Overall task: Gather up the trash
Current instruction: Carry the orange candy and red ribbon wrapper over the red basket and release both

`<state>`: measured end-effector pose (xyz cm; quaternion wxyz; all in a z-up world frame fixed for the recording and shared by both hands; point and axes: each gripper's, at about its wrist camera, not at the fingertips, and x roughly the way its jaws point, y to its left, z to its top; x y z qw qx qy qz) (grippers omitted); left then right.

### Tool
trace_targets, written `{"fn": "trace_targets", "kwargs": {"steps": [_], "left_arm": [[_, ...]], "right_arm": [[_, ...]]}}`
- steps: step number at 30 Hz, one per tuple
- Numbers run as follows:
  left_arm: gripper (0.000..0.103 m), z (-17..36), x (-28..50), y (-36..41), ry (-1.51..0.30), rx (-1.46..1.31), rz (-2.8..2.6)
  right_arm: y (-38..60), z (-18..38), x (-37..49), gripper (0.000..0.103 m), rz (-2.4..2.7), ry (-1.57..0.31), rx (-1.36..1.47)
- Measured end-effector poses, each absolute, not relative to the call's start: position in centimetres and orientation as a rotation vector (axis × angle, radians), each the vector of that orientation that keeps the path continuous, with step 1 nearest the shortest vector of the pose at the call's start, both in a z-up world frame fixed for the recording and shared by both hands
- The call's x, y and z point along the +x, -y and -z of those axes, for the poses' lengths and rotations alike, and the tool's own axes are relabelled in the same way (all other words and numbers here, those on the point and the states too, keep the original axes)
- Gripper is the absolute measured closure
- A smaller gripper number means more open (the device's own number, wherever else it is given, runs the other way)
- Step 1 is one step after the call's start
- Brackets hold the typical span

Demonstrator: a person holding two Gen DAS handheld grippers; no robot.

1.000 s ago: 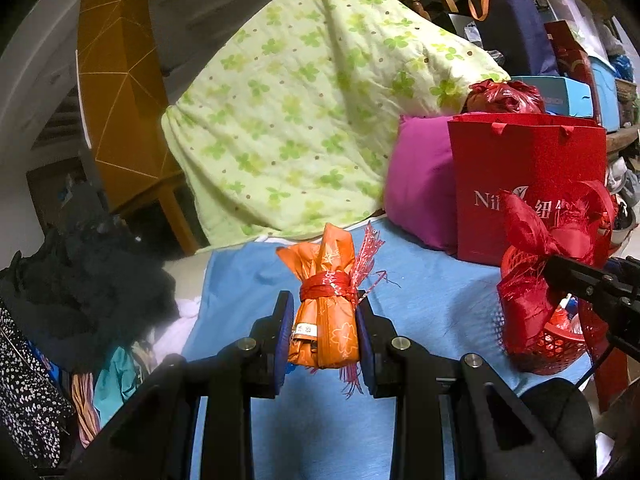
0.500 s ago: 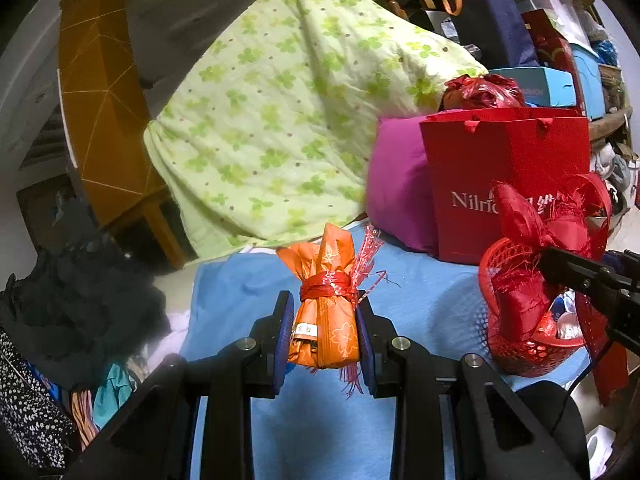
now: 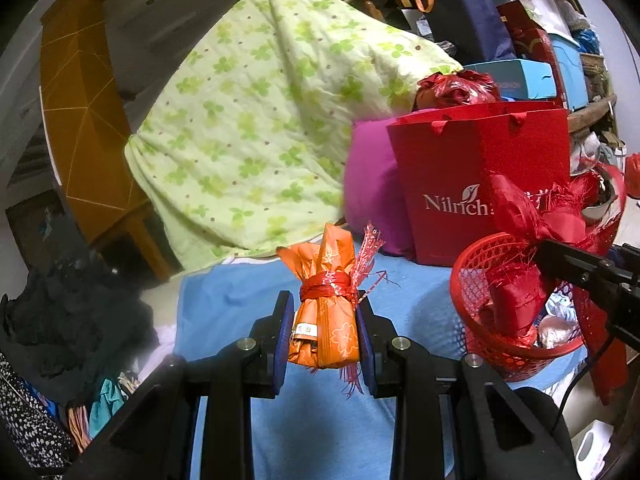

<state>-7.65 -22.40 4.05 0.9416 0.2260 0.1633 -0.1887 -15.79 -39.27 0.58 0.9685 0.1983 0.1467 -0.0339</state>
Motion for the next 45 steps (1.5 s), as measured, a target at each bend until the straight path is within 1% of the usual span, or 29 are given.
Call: {"fn": "trace_targets", "kwargs": {"steps": [16, 22, 29, 30, 32, 34, 35, 36, 40, 45], "left_arm": [[0.072, -3.8, -9.4, 27.4, -0.315, 0.511, 0.483], [0.072, -2.9, -8.3, 30.3, -0.426, 0.458, 0.666], [0.071, -0.7, -5.8, 34.1, -0.605, 0.38, 0.84], [0.068, -0.3, -5.8, 34.5, -0.62, 0.378, 0.859], [0.068, 0.6, -5.6, 35.4, -0.651, 0.376, 0.892], [0.056, 1.3, -5.5, 36.0, -0.659, 0.381, 0.912], [0.043, 1.5, -5.5, 36.2, -0.653, 0.387, 0.916], [0.033, 1.7, -5.6, 36.2, -0.645, 0.394, 0.912], [0.031, 1.6, -5.8, 34.7, -0.606, 0.401, 0.893], [0.028, 1.5, -4.6, 30.1, -0.594, 0.361, 0.823]], "right_arm": [[43.8, 0.2, -19.0, 0.067, 0.155, -0.261, 0.465], [47.6, 1.6, -19.9, 0.067, 0.21, -0.27, 0.542], [52.8, 5.3, -19.6, 0.065, 0.177, -0.322, 0.782], [53.1, 5.8, -19.5, 0.065, 0.171, -0.33, 0.799], [53.5, 6.3, -19.0, 0.064, 0.166, -0.345, 0.823], [53.8, 7.0, -18.6, 0.055, 0.16, -0.359, 0.859], [54.1, 7.2, -18.3, 0.044, 0.155, -0.36, 0.875], [54.3, 7.5, -18.2, 0.034, 0.146, -0.354, 0.896], [54.1, 7.1, -18.7, 0.033, 0.158, -0.317, 0.879], [52.3, 4.6, -18.9, 0.033, 0.144, -0.251, 0.805]]}}
